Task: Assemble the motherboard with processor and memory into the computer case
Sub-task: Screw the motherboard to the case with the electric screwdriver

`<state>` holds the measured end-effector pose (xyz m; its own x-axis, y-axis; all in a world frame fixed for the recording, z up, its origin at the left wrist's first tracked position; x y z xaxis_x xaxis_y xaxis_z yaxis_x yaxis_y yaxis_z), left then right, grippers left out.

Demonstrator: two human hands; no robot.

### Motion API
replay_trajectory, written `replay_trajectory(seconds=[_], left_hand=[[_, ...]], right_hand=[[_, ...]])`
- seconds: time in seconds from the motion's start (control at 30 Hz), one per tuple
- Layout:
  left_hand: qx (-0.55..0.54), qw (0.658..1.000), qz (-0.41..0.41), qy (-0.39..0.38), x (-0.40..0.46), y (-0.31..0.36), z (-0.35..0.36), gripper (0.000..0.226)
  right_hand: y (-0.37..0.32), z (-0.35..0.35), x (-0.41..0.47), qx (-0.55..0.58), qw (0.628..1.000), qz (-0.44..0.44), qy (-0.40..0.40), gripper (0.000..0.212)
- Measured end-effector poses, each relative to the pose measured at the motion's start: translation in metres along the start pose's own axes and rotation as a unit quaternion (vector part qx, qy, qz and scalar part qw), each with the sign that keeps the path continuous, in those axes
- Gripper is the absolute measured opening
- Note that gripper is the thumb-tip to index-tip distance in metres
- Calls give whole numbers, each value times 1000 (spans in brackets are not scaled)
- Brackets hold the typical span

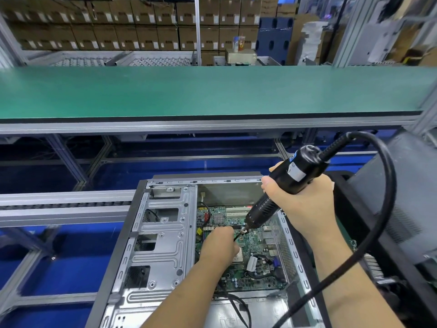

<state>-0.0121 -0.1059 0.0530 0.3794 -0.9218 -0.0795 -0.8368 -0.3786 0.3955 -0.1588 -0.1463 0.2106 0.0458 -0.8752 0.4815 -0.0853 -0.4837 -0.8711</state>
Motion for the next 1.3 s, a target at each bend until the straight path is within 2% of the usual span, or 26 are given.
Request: replay_trajectory(seconds=[0.27,1.3], left_hand=[[12,1000,7,-1,1,-1,1,7],[5,1000,13,6,4,-4,6,9]], right_hand=[[-3,0,1,-10,1000,-20,-5,12],[-3,0,0,1,1000,-11,-13,12]])
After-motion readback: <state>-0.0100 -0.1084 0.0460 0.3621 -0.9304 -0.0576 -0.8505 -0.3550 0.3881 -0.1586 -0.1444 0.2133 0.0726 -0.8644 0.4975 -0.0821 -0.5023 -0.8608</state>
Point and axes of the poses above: each hand's wrist, its own x-axis towards the middle knuckle, its own z-axis out of the palm, y = z × x, the point moved 1 cm from there along x, towards the middle knuckle, and after that the axes turned 9 degrees about y, right-handed, at the moved point
